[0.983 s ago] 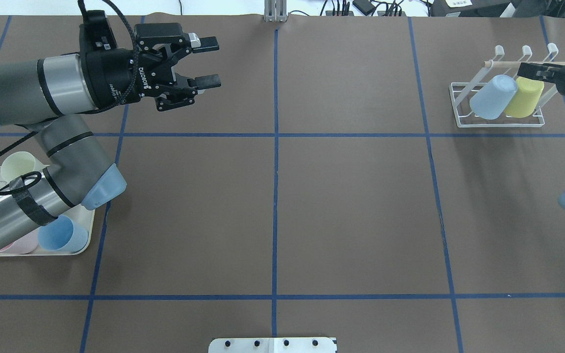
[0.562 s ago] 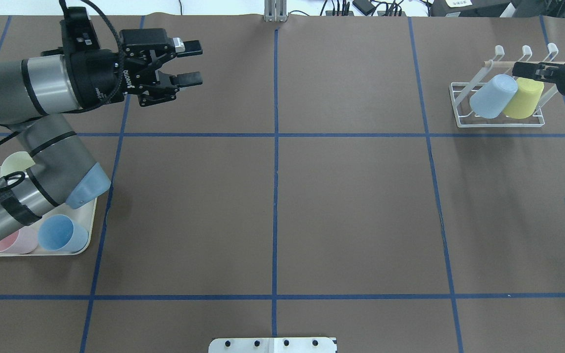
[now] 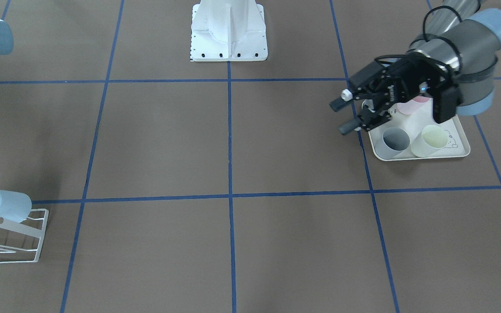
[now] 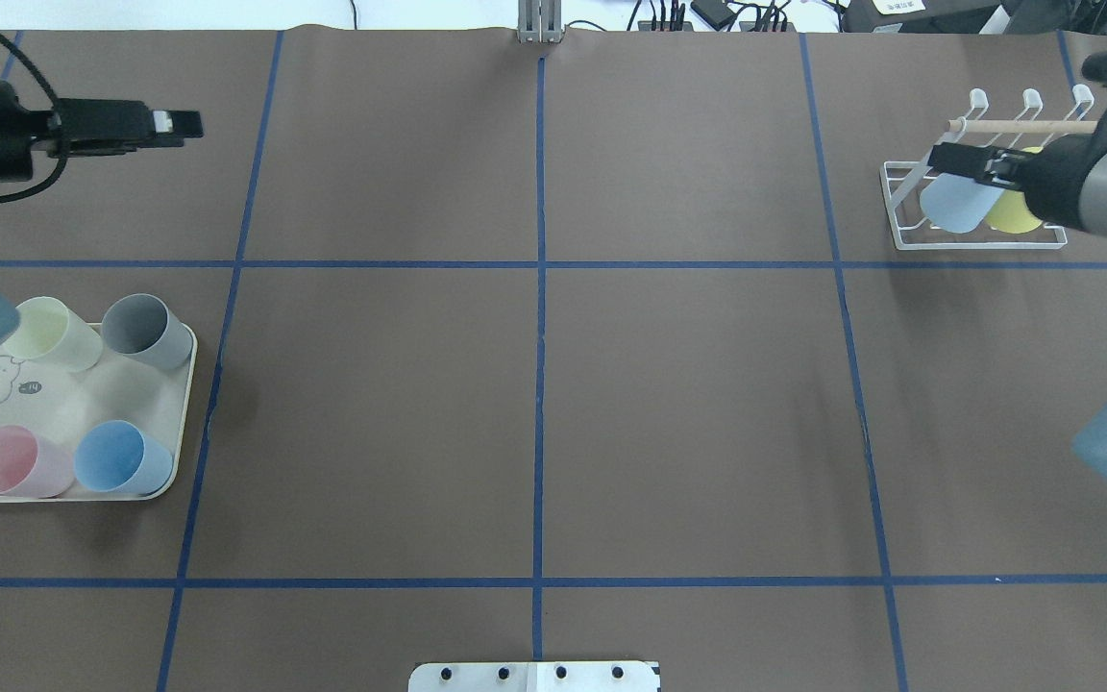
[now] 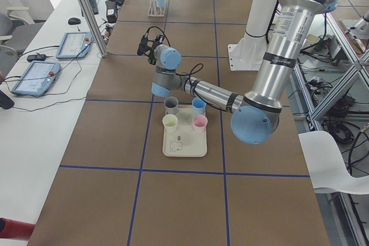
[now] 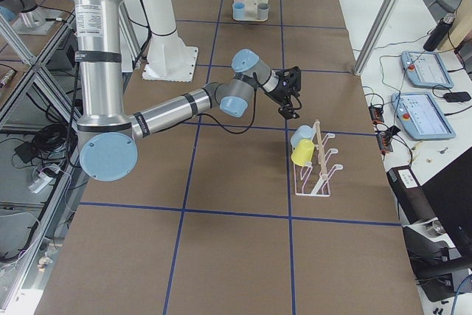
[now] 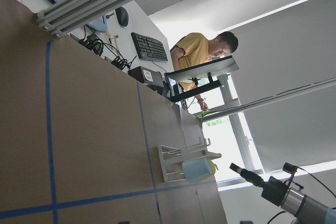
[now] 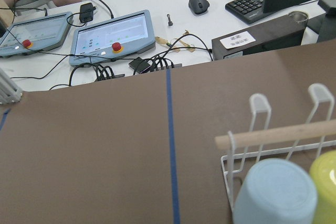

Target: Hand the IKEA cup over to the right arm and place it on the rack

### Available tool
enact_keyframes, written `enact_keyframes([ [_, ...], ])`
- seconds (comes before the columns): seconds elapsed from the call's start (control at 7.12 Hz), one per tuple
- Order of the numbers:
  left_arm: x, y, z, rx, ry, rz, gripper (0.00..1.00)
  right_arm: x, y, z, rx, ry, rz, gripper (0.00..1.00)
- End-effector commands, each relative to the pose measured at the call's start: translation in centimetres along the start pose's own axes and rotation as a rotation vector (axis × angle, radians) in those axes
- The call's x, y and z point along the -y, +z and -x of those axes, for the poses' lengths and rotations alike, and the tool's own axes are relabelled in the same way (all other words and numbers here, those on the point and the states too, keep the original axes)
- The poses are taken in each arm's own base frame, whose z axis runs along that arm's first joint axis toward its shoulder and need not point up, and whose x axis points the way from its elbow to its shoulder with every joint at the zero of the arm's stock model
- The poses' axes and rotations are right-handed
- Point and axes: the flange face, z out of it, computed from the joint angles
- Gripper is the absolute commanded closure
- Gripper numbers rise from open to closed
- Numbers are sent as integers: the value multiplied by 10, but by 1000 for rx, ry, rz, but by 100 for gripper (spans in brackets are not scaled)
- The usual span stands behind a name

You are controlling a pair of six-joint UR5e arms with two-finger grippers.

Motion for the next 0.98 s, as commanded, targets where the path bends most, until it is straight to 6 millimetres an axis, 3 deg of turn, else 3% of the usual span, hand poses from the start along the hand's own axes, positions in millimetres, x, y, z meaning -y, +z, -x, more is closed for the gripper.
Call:
enact_keyframes([
  [0.0,-19,-66,65,263,264,55,25,-44,-4,57,53,25,-7,0],
  [0.14,-24,-73,85,345,268,75,25,-48,-10,85,47,44,21,0],
  [0.42,-27,-88,121,505,306,161,26,-18,-10,189,-32,31,76,0],
  [0.56,-36,-90,141,568,303,234,26,-7,-15,227,-67,10,115,0],
  [0.7,-45,-91,155,619,243,298,26,-2,-22,250,-101,-27,179,0],
  [0.84,-45,-84,160,654,199,336,26,-1,-29,254,-146,-90,229,0],
])
